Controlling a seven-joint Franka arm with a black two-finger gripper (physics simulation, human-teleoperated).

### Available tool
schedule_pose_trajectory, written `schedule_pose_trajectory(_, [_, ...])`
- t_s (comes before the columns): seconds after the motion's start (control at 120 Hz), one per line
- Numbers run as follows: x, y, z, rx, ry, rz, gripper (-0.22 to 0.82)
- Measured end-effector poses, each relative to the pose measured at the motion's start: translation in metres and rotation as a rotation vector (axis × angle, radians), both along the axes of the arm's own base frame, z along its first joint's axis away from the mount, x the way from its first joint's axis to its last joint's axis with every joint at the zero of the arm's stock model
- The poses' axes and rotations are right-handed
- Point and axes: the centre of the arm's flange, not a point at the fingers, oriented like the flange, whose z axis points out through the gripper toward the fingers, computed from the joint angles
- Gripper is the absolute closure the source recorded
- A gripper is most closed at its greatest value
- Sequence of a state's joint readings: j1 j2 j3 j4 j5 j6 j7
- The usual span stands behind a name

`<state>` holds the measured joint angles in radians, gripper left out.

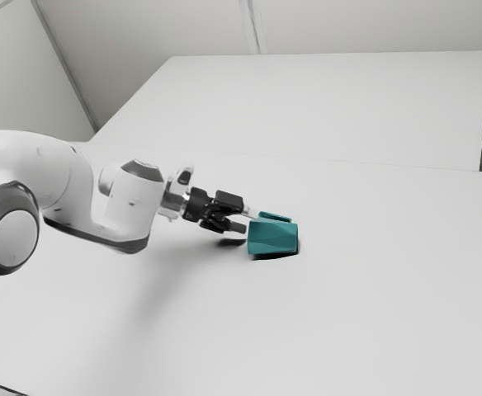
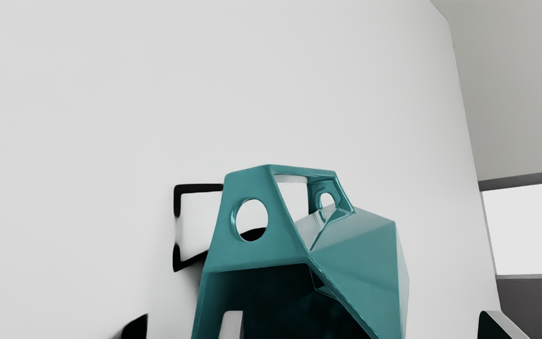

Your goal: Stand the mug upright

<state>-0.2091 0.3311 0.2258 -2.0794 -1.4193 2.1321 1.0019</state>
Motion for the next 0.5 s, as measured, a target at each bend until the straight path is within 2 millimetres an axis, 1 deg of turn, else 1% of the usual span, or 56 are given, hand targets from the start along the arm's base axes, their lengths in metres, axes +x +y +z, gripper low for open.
schedule_pose_trajectory(0.183, [0.003, -0.015, -0.008, -0.029, -0.013, -0.020, 0.08])
schedule_pose_trajectory(0.308, [0.006, -0.020, -0.010, -0.038, -0.026, -0.028, 0.10])
schedule_pose_trajectory(0.392, [0.007, -0.021, -0.010, -0.044, -0.033, -0.029, 0.18])
schedule_pose_trajectory(0.5, [0.007, -0.024, -0.012, -0.052, -0.037, -0.031, 0.36])
